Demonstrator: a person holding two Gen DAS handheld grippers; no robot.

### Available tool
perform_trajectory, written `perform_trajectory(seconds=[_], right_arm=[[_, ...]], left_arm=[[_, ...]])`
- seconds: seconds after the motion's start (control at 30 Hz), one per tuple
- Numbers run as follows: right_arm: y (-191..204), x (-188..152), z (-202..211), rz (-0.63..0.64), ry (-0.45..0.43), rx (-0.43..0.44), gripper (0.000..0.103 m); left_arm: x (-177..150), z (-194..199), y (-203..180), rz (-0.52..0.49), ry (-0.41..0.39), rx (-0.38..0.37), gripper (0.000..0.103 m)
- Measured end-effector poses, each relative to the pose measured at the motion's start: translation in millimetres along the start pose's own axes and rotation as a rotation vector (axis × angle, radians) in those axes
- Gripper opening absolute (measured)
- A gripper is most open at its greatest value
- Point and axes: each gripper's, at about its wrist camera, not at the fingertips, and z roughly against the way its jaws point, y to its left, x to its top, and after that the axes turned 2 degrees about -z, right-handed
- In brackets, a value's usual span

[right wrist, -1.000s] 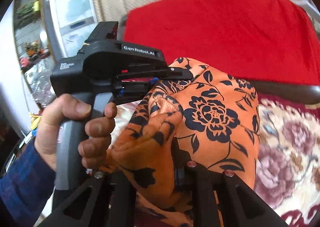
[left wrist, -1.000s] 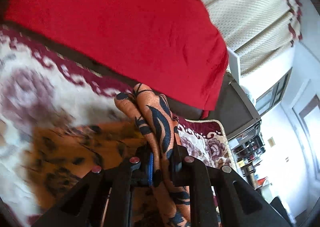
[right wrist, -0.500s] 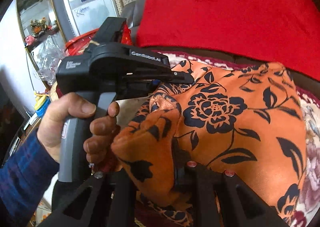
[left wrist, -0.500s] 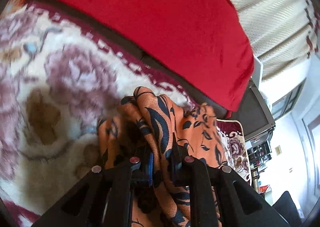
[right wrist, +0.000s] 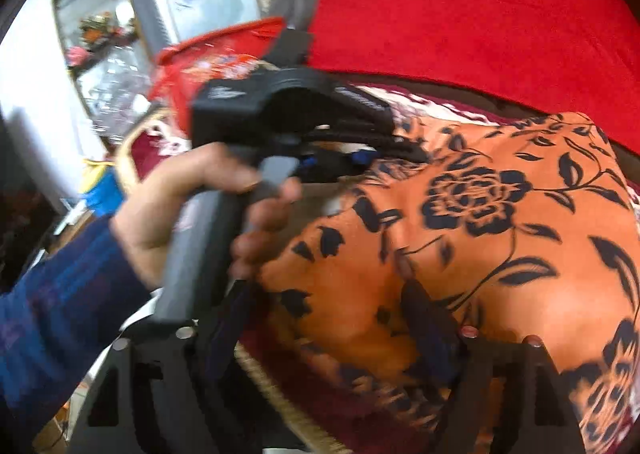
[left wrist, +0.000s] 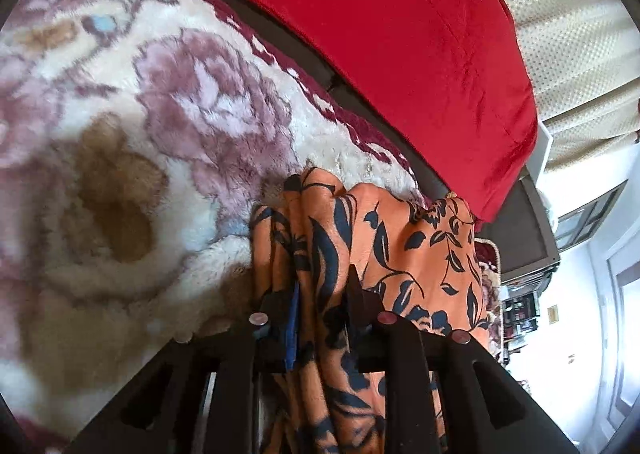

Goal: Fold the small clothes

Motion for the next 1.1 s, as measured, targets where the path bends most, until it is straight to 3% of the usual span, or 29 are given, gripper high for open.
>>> perform_trajectory(seconds=[0.13, 0.27, 0.37, 0.43, 0.47, 0.53, 0.63, 0.67, 0.73, 0.77, 0.8, 0.9, 0.97, 1.1], right_arm=[[-5.9, -19.6, 23.2, -0.053, -0.035, 0.044, 0.080], [-36.2, -29.0, 52.6, -0.156, -0.091, 0.064, 0.080], [-57.9, -33.0, 78.3, -0.235, -0.131, 0.062, 0.080], [-74.6, -37.6, 94.3, -0.293, -0.161, 0.066, 0.080], [-82.7, -28.9, 94.0, -0.315, -0.166, 0.072, 0.080], [-100.9, -31.3, 104.3, -0.377, -0.179, 0.080, 0.080], [-121.8, -37.8, 119.5, -0.439, -0.185, 0.081, 0.080], [-127.2, -38.8, 124.5, -0.458, -0.190, 0.088, 0.080], [-144.1, -39.1, 131.1, -0.507, -0.204, 0.102, 0.083], [-152.6, -39.3, 132.1, -0.530, -0.204, 0.106, 0.083], [-162.5, -38.3, 129.7, -0.559, -0.204, 0.119, 0.083], [-197.3, -28.2, 111.4, -0.654, -0.158, 0.175, 0.086], [-219.9, -20.8, 95.8, -0.715, -0.120, 0.191, 0.087], [-246.6, -3.8, 62.7, -0.808, -0.064, 0.302, 0.087]], left_arm=[[-15.1, 35.2, -12.2, -0.027, -0.056, 0.005, 0.022], [-53.6, 75.9, -39.5, -0.088, -0.097, -0.031, 0.023], [-88.4, 74.6, -40.1, -0.038, -0.060, 0.012, 0.023], [-105.3, 59.5, -23.0, 0.023, -0.007, 0.101, 0.023], [-110.7, 54.0, -12.1, 0.063, 0.004, 0.114, 0.015], [-111.6, 56.6, -7.3, 0.114, -0.009, 0.093, 0.015], [-104.3, 67.3, -30.0, 0.060, -0.036, 0.126, 0.016], [-101.6, 71.0, -38.9, 0.031, -0.050, 0.147, 0.018], [-96.6, 76.1, -53.7, -0.023, -0.085, 0.178, 0.036], [-94.3, 78.6, -58.3, -0.038, -0.120, 0.208, 0.060], [-91.8, 80.4, -63.7, -0.054, -0.176, 0.257, 0.075], [-80.2, 69.1, -72.2, -0.112, -0.225, 0.318, 0.077], [-76.4, 55.8, -70.0, -0.140, -0.211, 0.361, 0.077], [-79.9, 17.0, -60.9, -0.163, -0.136, 0.501, 0.076]])
